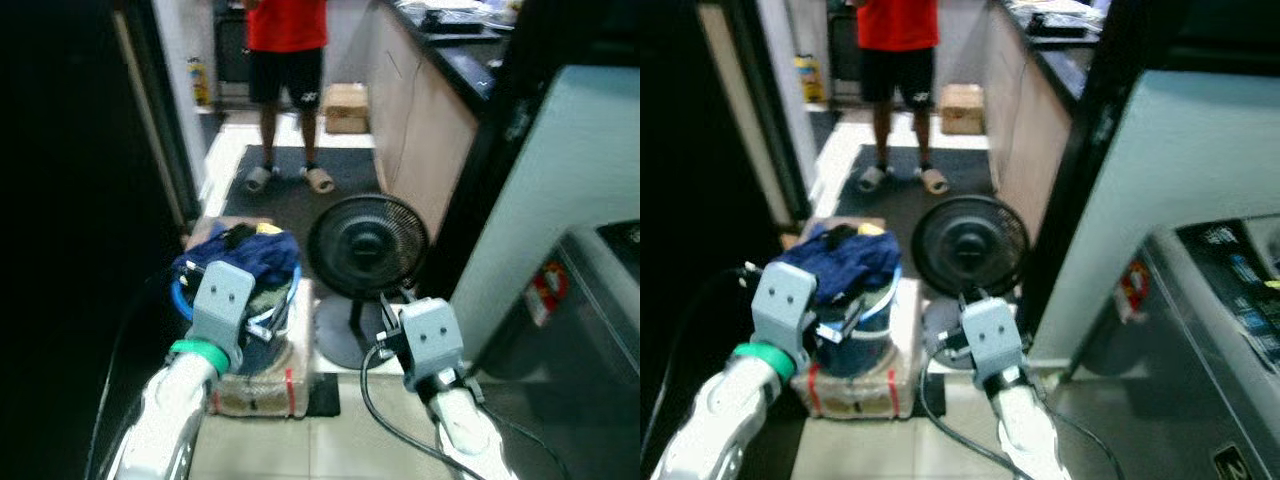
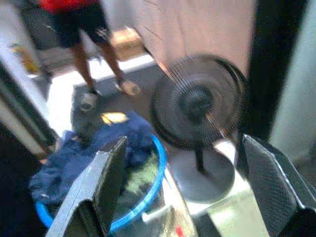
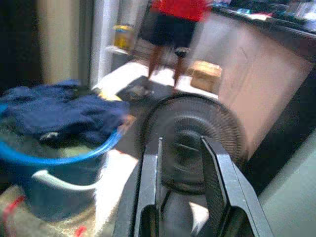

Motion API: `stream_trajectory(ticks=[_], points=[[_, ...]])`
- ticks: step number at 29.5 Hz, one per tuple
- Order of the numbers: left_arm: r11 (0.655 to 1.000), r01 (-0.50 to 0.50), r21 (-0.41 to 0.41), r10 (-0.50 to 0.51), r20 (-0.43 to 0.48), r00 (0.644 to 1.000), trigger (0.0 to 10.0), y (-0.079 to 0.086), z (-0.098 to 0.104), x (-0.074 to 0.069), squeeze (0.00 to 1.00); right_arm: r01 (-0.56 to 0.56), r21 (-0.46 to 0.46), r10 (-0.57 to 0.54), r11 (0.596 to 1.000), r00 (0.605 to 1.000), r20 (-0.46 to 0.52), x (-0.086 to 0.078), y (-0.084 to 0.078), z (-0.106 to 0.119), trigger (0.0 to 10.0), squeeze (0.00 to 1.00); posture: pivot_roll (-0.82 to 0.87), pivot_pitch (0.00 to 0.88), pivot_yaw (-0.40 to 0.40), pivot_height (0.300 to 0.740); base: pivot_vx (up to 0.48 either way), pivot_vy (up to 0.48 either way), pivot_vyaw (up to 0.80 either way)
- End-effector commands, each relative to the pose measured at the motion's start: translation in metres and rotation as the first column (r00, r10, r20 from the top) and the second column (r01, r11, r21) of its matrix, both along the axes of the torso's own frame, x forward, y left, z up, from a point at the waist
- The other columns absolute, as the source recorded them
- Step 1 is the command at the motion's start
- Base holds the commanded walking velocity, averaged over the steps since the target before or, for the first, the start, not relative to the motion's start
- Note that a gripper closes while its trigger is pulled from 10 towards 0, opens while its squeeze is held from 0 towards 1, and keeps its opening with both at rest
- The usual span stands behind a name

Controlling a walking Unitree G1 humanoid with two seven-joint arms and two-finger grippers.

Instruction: Clothes washing

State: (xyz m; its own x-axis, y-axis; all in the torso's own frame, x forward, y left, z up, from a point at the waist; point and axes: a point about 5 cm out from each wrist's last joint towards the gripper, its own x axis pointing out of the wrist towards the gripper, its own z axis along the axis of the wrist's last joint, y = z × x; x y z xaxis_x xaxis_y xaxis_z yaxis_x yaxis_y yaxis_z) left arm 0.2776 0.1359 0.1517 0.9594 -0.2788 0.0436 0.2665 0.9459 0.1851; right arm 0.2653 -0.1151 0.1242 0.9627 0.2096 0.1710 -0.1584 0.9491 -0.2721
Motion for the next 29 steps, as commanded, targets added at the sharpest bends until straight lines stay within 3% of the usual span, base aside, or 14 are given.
stream_trajectory(ticks=[1, 19, 23, 29], points=[[1.000, -0.002, 0.006, 0.002, -0.032, 0.999, 10.0, -0.0007, -0.0062, 0.0010, 0.00, 0.005, -0.006, -0.005, 1.000, 1.000, -0.010, -0.0028, -0.0013, -0.0033, 10.0, 0.00, 0.05, 0.000, 0.051, 0.740, 0.480, 0.000, 0.00], [1.000, -0.003, 0.013, 0.004, -0.037, 0.999, 10.0, -0.0004, -0.0080, 0.0012, 0.00, 0.002, -0.015, -0.002, 1.000, 1.000, -0.017, -0.0024, -0.0005, -0.0053, 10.0, 0.00, 0.06, 0.000, 0.053, 0.740, 0.383, 0.000, 0.09], [1.000, -0.004, 0.014, 0.005, -0.037, 0.999, 10.0, -0.0004, -0.0085, 0.0009, 0.00, 0.001, -0.016, -0.001, 1.000, 1.000, -0.017, -0.0026, -0.0006, -0.0057, 10.0, 0.00, 0.06, 0.000, 0.053, 0.740, 0.355, 0.000, 0.77], [1.000, -0.015, 0.009, 0.015, -0.051, 0.999, 10.0, 0.0004, -0.0099, 0.0010, 0.00, 0.003, 0.004, -0.003, 1.000, 1.000, -0.022, -0.0027, -0.0001, -0.0062, 10.0, 0.00, 0.06, 0.000, 0.054, 0.740, 0.051, 0.000, 0.09]])
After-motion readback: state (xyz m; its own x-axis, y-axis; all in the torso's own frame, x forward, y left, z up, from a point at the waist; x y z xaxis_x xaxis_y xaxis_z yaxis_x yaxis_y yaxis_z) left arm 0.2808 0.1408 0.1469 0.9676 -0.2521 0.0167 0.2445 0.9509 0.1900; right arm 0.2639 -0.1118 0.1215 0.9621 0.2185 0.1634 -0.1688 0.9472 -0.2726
